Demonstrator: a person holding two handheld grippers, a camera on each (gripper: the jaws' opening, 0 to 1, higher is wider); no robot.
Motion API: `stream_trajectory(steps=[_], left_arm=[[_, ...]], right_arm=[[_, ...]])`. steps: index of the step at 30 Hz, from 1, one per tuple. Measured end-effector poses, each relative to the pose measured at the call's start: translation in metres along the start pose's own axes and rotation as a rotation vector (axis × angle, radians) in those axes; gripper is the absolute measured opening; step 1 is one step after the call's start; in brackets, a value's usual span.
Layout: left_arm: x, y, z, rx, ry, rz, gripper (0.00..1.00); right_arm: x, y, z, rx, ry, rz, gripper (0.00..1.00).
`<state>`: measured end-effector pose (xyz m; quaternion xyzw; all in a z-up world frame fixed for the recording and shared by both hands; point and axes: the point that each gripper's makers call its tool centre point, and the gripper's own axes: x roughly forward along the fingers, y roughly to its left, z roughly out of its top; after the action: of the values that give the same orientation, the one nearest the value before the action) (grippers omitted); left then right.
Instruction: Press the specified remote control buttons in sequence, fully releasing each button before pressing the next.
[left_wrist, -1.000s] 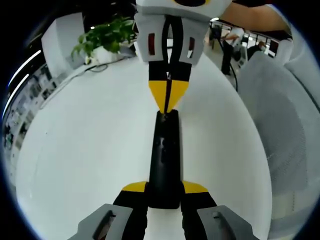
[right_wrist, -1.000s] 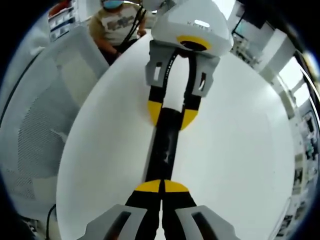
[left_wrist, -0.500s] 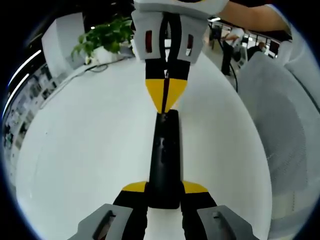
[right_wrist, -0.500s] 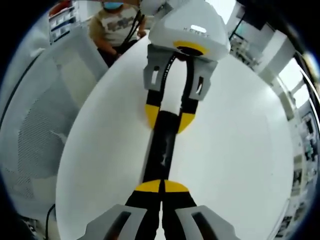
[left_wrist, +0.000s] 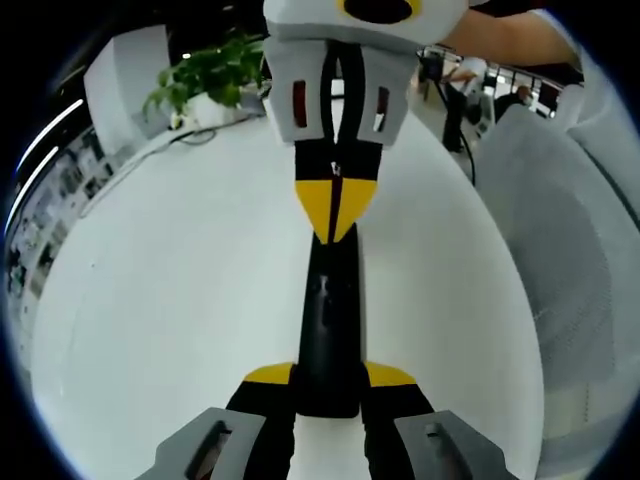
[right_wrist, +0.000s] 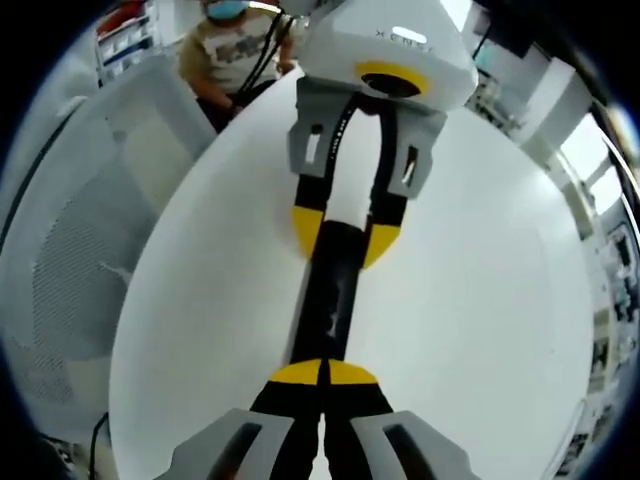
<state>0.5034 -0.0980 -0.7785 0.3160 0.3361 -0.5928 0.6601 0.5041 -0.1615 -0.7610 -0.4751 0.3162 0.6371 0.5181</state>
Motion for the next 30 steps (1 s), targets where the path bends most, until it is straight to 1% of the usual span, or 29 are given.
stream_trajectory(steps=[14, 30], left_arm=[[0.000, 0.000, 0.000, -0.001, -0.005, 0.000, 0.24], [0.001, 0.001, -0.001, -0.003, -0.012, 0.002, 0.24]], right_arm=[[0.010, 0.000, 0.001, -0.005, 0.007, 0.021, 0.00], [0.012, 0.000, 0.001, -0.008, 0.009, 0.032, 0.00]])
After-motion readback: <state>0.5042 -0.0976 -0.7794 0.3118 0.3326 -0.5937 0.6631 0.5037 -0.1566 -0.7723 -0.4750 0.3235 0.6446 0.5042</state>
